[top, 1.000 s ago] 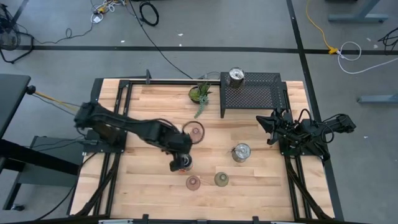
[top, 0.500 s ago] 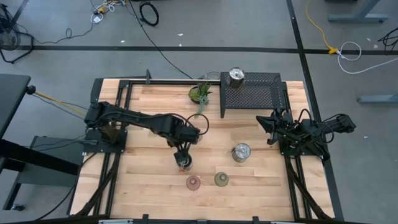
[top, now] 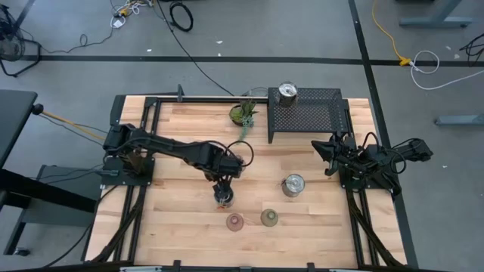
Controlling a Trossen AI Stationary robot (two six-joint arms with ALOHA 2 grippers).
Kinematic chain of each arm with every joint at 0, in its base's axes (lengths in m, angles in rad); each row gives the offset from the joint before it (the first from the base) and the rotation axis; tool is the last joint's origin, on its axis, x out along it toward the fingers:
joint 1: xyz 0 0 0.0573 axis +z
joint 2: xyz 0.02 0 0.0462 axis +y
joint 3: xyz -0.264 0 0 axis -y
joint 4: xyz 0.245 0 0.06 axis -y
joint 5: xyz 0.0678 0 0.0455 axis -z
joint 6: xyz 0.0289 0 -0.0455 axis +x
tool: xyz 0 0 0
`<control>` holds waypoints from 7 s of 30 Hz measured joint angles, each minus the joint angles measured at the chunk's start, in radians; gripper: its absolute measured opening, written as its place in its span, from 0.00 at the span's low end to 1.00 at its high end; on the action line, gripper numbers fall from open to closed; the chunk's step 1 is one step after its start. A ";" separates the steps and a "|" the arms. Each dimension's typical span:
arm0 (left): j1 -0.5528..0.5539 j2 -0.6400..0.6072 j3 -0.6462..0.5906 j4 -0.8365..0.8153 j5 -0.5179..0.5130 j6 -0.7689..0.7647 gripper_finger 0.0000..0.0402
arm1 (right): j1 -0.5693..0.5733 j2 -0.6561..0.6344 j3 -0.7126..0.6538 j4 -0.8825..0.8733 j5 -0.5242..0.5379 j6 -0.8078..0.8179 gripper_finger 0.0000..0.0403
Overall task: Pick & Place candle stick holders
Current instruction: Align the left silver scented candle with the silver scented candle on the shelf
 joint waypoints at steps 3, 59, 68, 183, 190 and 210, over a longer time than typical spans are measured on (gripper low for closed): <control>0.000 0.000 -0.024 0.027 0.031 -0.020 0.64 | 0.000 0.000 0.000 0.000 0.000 0.000 0.04; 0.056 0.069 0.255 -0.270 0.008 0.188 0.00 | 0.000 0.000 0.000 0.000 0.000 0.000 0.04; 0.114 0.064 0.562 -0.367 -0.042 0.328 0.00 | 0.000 0.000 0.000 0.010 0.000 0.000 0.04; 0.184 0.156 0.674 -0.210 0.271 0.270 0.00 | -0.015 1.140 0.480 0.273 -0.245 -0.122 0.98; 0.185 0.156 0.674 -0.277 0.237 0.302 0.00 | -0.040 1.267 0.584 0.278 -0.360 -0.081 0.98; 0.186 0.156 0.674 -0.295 0.192 0.364 0.00 | -0.081 1.509 0.765 0.298 -0.402 -0.078 0.98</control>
